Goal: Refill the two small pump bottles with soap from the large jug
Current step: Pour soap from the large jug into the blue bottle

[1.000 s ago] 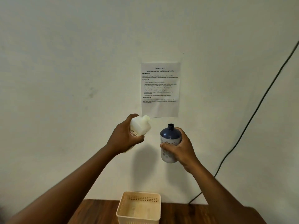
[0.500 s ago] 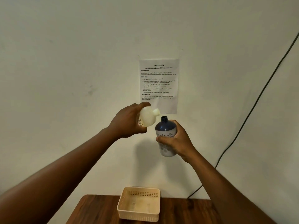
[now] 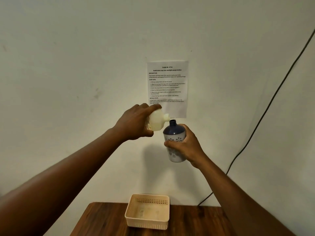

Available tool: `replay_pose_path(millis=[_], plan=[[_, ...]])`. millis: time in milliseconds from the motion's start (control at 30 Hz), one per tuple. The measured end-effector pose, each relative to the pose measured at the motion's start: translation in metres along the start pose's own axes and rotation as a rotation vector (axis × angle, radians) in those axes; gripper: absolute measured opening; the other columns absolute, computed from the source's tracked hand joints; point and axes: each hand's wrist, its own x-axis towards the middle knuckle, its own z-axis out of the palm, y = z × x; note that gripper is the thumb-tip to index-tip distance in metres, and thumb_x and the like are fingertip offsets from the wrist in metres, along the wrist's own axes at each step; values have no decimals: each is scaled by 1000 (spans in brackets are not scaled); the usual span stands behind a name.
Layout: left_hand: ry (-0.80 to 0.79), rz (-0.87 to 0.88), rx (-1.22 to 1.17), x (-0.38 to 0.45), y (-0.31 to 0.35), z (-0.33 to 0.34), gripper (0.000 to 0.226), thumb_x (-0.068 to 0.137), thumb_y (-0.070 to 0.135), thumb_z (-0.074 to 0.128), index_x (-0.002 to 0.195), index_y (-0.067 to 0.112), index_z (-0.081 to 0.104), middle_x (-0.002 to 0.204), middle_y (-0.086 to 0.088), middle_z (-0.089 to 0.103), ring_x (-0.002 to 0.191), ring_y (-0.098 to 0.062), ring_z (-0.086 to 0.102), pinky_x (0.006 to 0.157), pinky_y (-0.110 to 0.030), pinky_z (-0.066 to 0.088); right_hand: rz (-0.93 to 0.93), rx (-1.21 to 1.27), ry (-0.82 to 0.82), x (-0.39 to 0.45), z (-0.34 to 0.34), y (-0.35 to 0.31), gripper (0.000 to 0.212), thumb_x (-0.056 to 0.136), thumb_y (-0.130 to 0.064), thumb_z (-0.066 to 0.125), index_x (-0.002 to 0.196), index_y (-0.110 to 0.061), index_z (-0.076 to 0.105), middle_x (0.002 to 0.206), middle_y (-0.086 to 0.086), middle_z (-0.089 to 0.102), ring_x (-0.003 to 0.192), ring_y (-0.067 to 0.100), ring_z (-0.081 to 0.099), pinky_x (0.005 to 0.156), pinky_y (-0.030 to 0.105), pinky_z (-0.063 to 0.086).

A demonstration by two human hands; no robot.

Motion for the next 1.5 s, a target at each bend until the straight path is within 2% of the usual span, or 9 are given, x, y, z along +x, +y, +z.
replay_pose_path(millis=[233, 433, 700, 1000, 1133, 1500], plan=[[-19, 29, 76, 2, 1, -12, 98, 68, 42, 84, 153, 36, 36, 126, -3, 60, 102, -27, 56, 78, -35, 48, 4, -12, 3, -2, 1, -5, 68, 60, -39, 87, 118, -38, 52, 107, -15, 63, 94, 12, 63, 67, 18, 53], [-41, 47, 134, 6, 3, -21, 98, 69, 42, 84, 154, 36, 35, 129, -3, 59, 105, -28, 56, 83, -38, 51, -4, -18, 12, -4, 1, -8, 68, 58, -41, 86, 117, -37, 52, 107, -14, 62, 95, 13, 63, 71, 24, 57], [-51, 62, 155, 10, 4, -23, 97, 69, 43, 84, 153, 38, 34, 127, -2, 60, 104, -27, 55, 81, -37, 49, -8, -15, 33, -4, 1, -8, 65, 67, -28, 89, 119, -34, 52, 107, -12, 63, 96, 14, 63, 73, 25, 57], [-61, 62, 144, 12, 4, -24, 98, 69, 43, 84, 153, 37, 34, 128, -3, 60, 104, -28, 56, 84, -40, 52, -9, 0, 42, -4, 1, -8, 66, 70, -25, 89, 124, -28, 52, 111, -6, 63, 98, 16, 62, 78, 30, 58], [-67, 70, 151, 13, 5, -24, 97, 69, 43, 84, 153, 37, 35, 129, -3, 60, 105, -28, 56, 84, -41, 53, -8, 5, 46, -4, 2, -7, 65, 70, -26, 89, 123, -29, 52, 110, -9, 62, 98, 14, 62, 74, 24, 56], [-77, 87, 173, 20, 5, -24, 97, 70, 43, 84, 153, 38, 34, 127, -3, 60, 103, -27, 56, 83, -39, 51, -16, -2, 64, -1, 1, -6, 64, 71, -27, 89, 122, -30, 51, 110, -9, 62, 97, 14, 62, 69, 19, 53]])
